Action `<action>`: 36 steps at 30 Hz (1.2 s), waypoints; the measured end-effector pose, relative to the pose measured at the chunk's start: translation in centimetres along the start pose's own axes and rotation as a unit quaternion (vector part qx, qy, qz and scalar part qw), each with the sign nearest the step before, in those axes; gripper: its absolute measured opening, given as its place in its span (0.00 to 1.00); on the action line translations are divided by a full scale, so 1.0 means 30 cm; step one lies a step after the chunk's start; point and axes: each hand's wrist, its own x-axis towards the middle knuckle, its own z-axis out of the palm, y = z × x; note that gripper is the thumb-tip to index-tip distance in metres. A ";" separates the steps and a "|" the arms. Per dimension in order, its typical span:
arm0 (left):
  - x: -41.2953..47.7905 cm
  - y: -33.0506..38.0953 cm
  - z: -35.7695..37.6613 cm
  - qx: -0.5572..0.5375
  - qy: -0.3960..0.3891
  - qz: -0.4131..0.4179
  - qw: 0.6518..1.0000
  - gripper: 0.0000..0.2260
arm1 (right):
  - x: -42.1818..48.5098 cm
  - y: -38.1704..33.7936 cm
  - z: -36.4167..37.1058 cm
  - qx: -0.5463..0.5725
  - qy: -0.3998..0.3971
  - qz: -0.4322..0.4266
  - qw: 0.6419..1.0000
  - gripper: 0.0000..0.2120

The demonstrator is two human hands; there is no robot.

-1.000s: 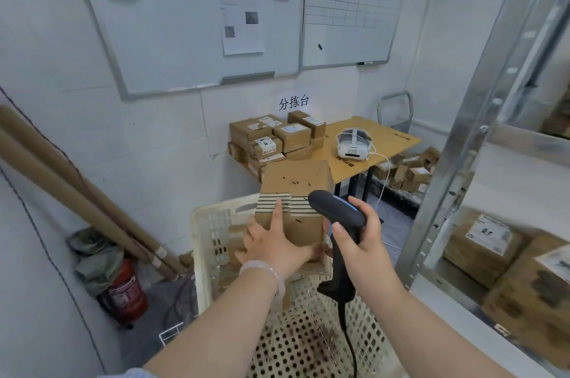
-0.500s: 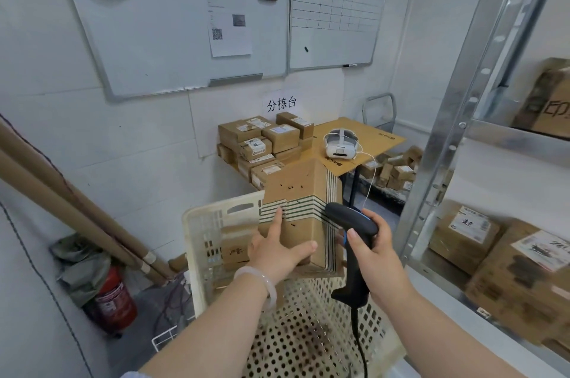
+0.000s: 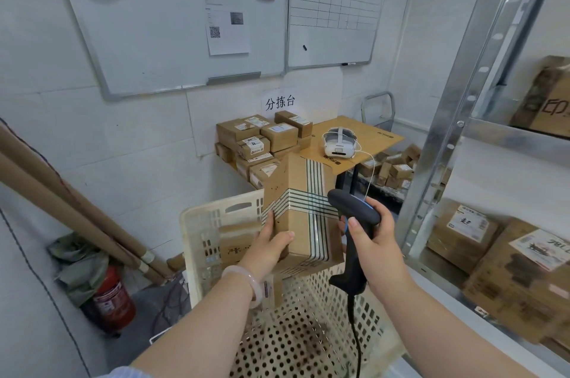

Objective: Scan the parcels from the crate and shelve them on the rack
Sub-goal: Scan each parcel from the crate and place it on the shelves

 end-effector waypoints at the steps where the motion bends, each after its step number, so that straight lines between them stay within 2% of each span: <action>1: 0.004 -0.002 0.002 0.008 0.002 0.012 1.000 0.30 | 0.001 -0.001 0.003 0.006 -0.003 -0.004 1.000 0.20; 4: -0.001 -0.016 0.014 0.067 0.032 0.063 0.995 0.24 | 0.001 -0.002 0.017 0.016 -0.021 -0.015 1.000 0.21; 7: 0.003 -0.024 0.016 0.174 0.079 0.116 0.975 0.23 | -0.002 -0.004 0.030 0.023 -0.034 -0.022 0.999 0.20; 10: 0.010 -0.016 0.021 0.212 0.106 0.139 0.962 0.23 | -0.010 -0.007 0.042 0.018 -0.045 -0.036 0.998 0.21; 11: 0.013 -0.014 0.024 0.235 0.114 0.137 0.955 0.25 | -0.013 -0.010 0.047 0.016 -0.049 -0.039 0.998 0.21; 14: 0.010 0.002 0.033 0.295 0.118 0.133 0.939 0.40 | -0.014 -0.035 0.061 0.009 -0.052 -0.050 0.997 0.22; 16: 0.014 0.002 0.042 0.297 0.127 0.129 0.938 0.44 | -0.001 -0.051 0.065 0.016 -0.045 -0.053 0.997 0.22; 21: 0.021 -0.021 0.076 0.222 0.143 0.099 0.959 0.41 | 0.019 -0.076 0.075 0.014 -0.050 -0.054 0.997 0.22; 26: 0.024 0.001 0.074 0.187 0.152 0.070 0.968 0.43 | 0.015 -0.072 0.098 0.010 -0.067 -0.056 0.996 0.23; 30: 0.021 -0.001 0.055 0.113 0.160 0.062 0.979 0.35 | 0.012 -0.061 0.101 0.007 -0.083 -0.050 0.995 0.22; 33: 0.010 -0.024 0.028 0.015 0.166 0.073 0.983 0.26 | 0.021 -0.028 0.075 0.016 -0.038 -0.029 0.999 0.21; 36: -0.004 -0.024 0.018 -0.067 0.155 0.087 0.982 0.27 | 0.031 0.003 0.047 0.006 0.012 -0.007 1.000 0.20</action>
